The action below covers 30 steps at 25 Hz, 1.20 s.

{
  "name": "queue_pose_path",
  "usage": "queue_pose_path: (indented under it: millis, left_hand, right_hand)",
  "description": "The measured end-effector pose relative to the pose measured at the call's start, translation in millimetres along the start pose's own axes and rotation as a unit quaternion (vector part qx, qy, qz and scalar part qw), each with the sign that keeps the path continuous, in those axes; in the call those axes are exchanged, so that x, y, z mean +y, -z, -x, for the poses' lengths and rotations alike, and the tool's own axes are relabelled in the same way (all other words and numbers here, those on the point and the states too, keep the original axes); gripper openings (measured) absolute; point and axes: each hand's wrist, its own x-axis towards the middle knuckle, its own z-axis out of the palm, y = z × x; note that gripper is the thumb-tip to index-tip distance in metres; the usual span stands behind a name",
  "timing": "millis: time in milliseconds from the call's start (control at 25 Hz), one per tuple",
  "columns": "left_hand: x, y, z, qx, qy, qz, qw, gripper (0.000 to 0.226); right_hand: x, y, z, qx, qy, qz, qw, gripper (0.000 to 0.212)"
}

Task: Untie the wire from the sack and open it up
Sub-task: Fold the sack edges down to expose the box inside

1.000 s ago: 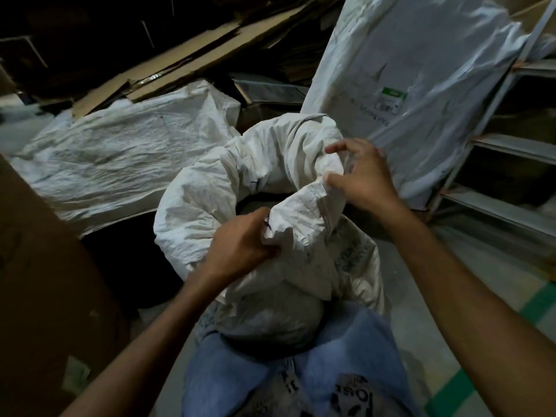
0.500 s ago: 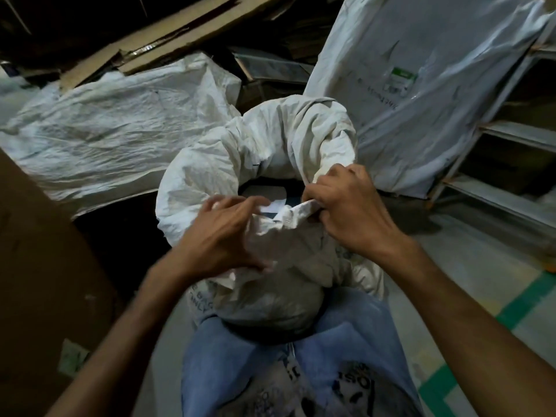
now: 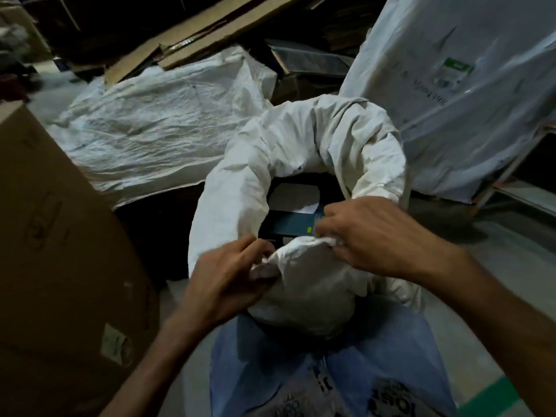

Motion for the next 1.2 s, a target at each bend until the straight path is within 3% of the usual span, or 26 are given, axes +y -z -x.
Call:
queue_pose_path:
  millis: [80,120,160,200,240,280,320,400,440,520,600,640,680,760,800,880,920,960,1000,1120,1160,1200]
  left_hand:
    - [0,38,-12,-0.06,0.088,0.226,0.968,0.046]
    - [-4,45,-26,0.001,0.134,0.275,0.952,0.048]
    - [-12,48,-48,0.073,0.167,0.199,0.963,0.052]
    - [-22,45,-72,0.096,0.203,0.064,0.972,0.062]
    - [-28,42,-92,0.06,0.242,-0.043,0.967,0.081]
    - [-44,29,-109,0.002,0.292,-0.069,0.954,0.097]
    - [-57,19,-121,-0.033,0.332,-0.034,0.942,0.101]
    - [-94,8,-131,0.003,0.351,0.183,0.918,0.069]
    - [-111,6,-130,0.04,0.362,0.332,0.87,0.045]
    - [-129,8,-126,0.067,0.394,0.53,0.748,0.013]
    - [-128,13,-114,0.07,0.403,0.652,0.638,0.025]
    - [-124,16,-107,0.073,0.396,0.687,0.605,0.026]
    - [-122,17,-102,0.081,0.39,0.699,0.593,0.024]
    - [-115,23,-90,0.098,0.378,0.671,0.63,0.019]
    - [-113,26,-87,0.108,0.367,0.651,0.656,0.018]
    - [-112,29,-82,0.118,0.34,0.629,0.69,0.017]
    - [-114,31,-81,0.117,0.326,0.628,0.697,0.016]
    - [-117,34,-78,0.112,0.313,0.627,0.705,0.015]
    - [-124,36,-76,0.107,0.305,0.629,0.707,0.017]
    - [-157,42,-69,0.095,0.346,0.612,0.704,0.023]
    - [-170,43,-69,0.108,0.375,0.579,0.716,0.022]
    - [-184,46,-71,0.123,0.397,0.519,0.747,0.02]
  right_hand:
    - [-3,-4,3,-0.007,0.039,-0.009,0.999,0.015]
    - [-7,-3,1,-0.005,0.055,-0.018,0.998,0.014]
    - [-11,-1,-1,0.002,0.069,-0.022,0.997,0.013]
    - [-14,1,-4,0.011,0.083,-0.021,0.996,0.012]
    - [-15,2,-7,0.016,0.096,-0.014,0.995,0.011]
    - [-16,2,-7,0.017,0.106,-0.006,0.994,0.01]
    - [-15,4,-6,0.012,0.108,-0.002,0.994,0.007]
    - [-7,7,4,-0.01,0.089,-0.014,0.996,0.012]
    - [-2,11,9,-0.05,0.063,-0.025,0.996,0.019]
    - [6,23,12,-0.21,0.008,-0.052,0.976,0.031]
    - [15,35,-5,-0.336,-0.015,-0.144,0.931,0.04]
    - [21,38,-22,-0.35,-0.027,-0.202,0.914,0.041]
    - [27,38,-48,-0.325,-0.04,-0.236,0.915,0.039]
    - [36,29,-113,-0.218,-0.046,-0.161,0.962,0.047]
    - [36,18,-145,-0.167,-0.033,-0.108,0.979,0.066]
    - [30,-14,-201,-0.125,-0.017,-0.042,0.991,0.116]
    - [29,-35,-223,-0.119,-0.029,-0.01,0.992,0.131]
    - [29,-53,-240,-0.108,-0.045,0.012,0.993,0.13]
    - [32,-65,-253,-0.086,-0.052,0.015,0.995,0.112]
    - [57,-58,-293,0.0,-0.038,-0.056,0.998,0.028]
    - [68,-48,-307,-0.001,-0.038,-0.067,0.997,0.016]
    - [78,-38,-320,-0.013,-0.04,-0.069,0.997,0.02]
